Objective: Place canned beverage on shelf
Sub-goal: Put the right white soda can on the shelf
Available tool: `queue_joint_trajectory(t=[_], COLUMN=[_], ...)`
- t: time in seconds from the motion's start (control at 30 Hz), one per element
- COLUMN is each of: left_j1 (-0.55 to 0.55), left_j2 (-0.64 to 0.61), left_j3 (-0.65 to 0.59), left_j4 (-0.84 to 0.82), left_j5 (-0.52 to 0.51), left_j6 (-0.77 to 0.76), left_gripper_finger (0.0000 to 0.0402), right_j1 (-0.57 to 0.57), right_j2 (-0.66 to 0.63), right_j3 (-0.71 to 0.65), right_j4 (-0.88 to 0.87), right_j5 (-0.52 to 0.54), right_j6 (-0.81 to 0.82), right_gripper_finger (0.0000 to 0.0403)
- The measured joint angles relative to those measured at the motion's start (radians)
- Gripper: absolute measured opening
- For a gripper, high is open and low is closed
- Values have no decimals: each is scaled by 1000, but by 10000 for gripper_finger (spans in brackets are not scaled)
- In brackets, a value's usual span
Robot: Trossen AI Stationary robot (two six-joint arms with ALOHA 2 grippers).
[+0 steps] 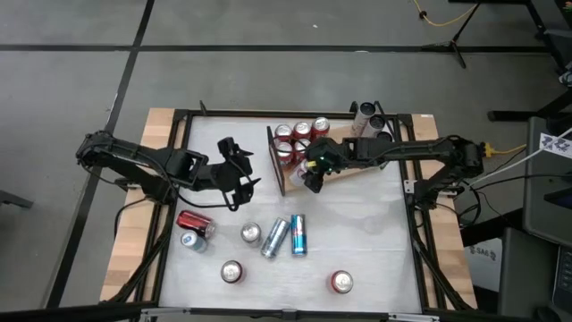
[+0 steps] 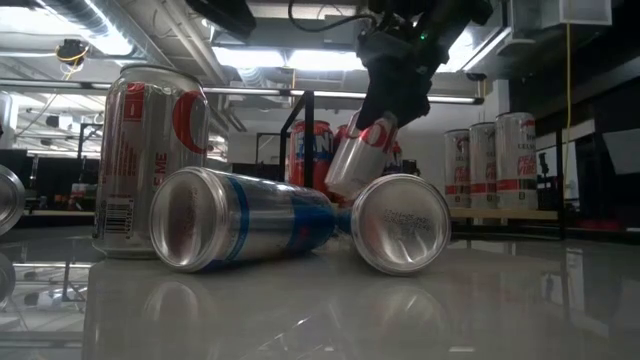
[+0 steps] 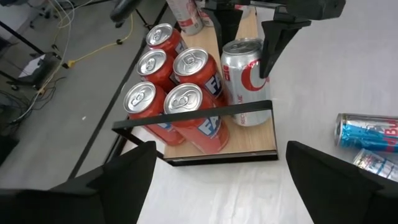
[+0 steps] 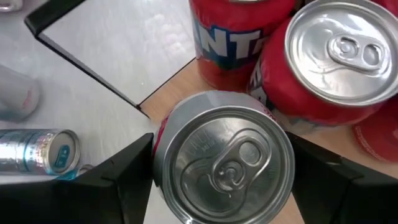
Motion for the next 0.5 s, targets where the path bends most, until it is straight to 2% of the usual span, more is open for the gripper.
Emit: queue_joint_trajectory(t=[0.5], left_j1=[0], left_j2=[1], left_j3=[0], left_j4=[1], left_j5=[0], left_j6=[-3], left_gripper_finger=[350], right_j1=[1], right_j2=[-3], right_j3=[2], right_j4=[-39], right_j5=[0], right_j6=[-1], right_gripper_finger=[292])
